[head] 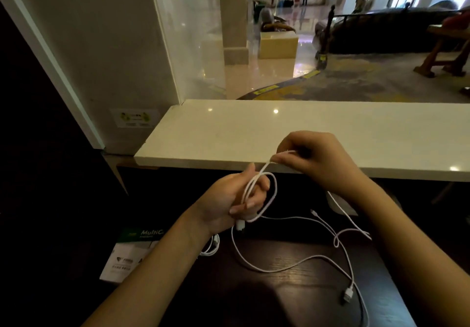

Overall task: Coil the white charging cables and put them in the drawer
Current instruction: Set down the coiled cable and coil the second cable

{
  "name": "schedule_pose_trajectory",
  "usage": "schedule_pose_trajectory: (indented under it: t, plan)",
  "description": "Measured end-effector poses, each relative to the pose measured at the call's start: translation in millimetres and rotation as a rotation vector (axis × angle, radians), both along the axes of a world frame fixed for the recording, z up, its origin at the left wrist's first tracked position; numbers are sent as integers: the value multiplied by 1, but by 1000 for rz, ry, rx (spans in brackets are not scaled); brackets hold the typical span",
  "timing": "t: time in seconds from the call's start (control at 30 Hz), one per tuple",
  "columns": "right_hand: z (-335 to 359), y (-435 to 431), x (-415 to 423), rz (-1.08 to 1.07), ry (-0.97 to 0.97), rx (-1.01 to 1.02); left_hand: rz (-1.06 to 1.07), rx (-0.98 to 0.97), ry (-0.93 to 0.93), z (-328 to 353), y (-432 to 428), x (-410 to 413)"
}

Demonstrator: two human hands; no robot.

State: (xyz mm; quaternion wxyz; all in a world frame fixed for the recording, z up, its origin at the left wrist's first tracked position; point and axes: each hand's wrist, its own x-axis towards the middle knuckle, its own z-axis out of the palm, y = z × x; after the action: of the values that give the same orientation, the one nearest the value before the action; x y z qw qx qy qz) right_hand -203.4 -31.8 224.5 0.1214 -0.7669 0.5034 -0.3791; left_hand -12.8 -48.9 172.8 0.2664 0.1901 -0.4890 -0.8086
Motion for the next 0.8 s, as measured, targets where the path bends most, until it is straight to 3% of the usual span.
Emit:
schedule_pose_trajectory:
  t: [0.17,0.3,0.37,0.5,0.57,0.63,0.7,0.8]
  plan:
    - [-43,-4,-3,0,-165,151,-217,299,517,11,-6,8]
    - [-94,17,13,-4,-212,326,-147,300,630,18,-14,11]
    - [-104,33,19,26,-96,385,-43,233,551,20,-17,12]
    - [-87,61,29,125,388,296,326,-52,188,19,-23,9]
    - [-65,67,35,168,497,215,418,-251,-23,14,-21,4]
    - [-40,65,39,194,578,3,404,-419,-205,6,-13,-1]
    - [-15,56,37,159,547,-172,339,-458,-300,2,-4,-7]
    - [18,34,24,109,395,-192,221,-413,-314,6,6,-9]
